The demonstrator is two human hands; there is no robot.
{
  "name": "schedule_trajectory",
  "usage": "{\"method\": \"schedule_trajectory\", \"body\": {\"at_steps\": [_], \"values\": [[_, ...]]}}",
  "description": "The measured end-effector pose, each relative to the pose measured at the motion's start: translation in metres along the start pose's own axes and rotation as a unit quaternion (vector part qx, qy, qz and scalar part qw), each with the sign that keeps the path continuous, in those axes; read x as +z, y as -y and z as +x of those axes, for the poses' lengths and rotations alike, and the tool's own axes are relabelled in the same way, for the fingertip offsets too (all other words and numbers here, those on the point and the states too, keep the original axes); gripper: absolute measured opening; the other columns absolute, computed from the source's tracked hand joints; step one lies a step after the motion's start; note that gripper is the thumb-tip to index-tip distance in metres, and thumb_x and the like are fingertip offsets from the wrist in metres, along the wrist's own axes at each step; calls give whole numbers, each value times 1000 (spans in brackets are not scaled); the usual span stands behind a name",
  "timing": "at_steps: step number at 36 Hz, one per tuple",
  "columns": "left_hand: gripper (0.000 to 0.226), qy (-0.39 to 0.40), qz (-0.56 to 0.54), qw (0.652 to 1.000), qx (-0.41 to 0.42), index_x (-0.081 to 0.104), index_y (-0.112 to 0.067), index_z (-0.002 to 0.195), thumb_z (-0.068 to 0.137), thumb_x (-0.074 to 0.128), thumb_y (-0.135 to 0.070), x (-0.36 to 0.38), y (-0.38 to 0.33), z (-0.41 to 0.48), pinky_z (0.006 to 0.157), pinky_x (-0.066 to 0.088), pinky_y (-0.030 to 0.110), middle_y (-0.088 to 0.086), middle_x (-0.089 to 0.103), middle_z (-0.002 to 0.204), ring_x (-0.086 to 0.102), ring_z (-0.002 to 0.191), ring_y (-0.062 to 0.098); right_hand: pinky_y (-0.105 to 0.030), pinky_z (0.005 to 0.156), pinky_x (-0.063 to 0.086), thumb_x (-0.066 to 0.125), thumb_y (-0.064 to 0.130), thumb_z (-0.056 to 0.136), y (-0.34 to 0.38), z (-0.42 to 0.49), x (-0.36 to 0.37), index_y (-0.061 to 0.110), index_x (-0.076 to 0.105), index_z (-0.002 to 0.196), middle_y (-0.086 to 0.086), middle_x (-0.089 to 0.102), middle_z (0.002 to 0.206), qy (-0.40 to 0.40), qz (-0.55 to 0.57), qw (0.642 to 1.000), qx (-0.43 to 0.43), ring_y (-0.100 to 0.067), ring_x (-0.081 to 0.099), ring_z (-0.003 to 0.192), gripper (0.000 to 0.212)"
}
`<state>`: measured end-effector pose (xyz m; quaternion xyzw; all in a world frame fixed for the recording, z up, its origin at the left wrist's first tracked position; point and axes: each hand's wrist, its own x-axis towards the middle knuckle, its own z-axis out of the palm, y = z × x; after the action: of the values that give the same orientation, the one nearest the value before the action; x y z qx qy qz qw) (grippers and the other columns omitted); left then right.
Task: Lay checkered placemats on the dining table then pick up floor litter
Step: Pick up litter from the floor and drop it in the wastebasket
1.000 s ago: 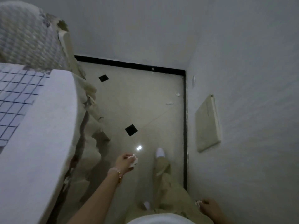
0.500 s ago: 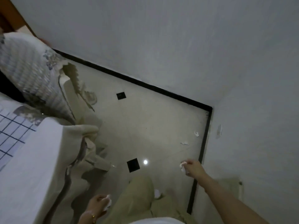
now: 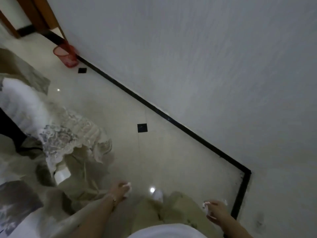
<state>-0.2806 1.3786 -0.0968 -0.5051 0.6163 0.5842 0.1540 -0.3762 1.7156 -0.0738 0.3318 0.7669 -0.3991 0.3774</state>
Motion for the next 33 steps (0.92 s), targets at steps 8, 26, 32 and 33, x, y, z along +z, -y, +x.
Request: {"method": "schedule_trajectory", "body": {"at_steps": [8, 26, 32, 33], "values": [[16, -7, -182, 983, 30, 56, -16, 76, 91, 59, -11, -13, -158, 95, 48, 50, 20, 7, 59, 73, 55, 62, 16, -44, 98, 45, 59, -1, 87, 147, 63, 23, -13, 69, 96, -24, 67, 102, 4, -82, 997, -6, -38, 59, 103, 18], [12, -197, -273, 926, -170, 65, 11, 90, 89, 55, 4, -170, -231, 214, 33, 41, 11, 9, 62, 53, 57, 44, 14, -33, 74, 52, 62, 4, 87, 646, 118, 324, -3, 68, 101, -16, 63, 97, 204, -242, 921, -226, -27, 59, 89, 16], [27, -204, -350, 882, -243, 57, 20, 112, 89, 56, 5, -222, -250, 271, 74, 40, 32, 17, 60, 81, 52, 78, 30, -37, 84, 50, 59, 5, 90, 744, 95, 448, -2, 65, 109, -15, 62, 100, 256, -249, 901, -245, -26, 58, 93, 22], [27, -208, -347, 879, -251, 59, 19, 110, 88, 58, 3, -234, -255, 282, 78, 39, 33, 20, 62, 86, 53, 83, 30, -37, 83, 50, 60, 4, 89, 755, 95, 465, -2, 65, 108, -15, 62, 98, 258, -253, 900, -244, -26, 58, 92, 21]]}}
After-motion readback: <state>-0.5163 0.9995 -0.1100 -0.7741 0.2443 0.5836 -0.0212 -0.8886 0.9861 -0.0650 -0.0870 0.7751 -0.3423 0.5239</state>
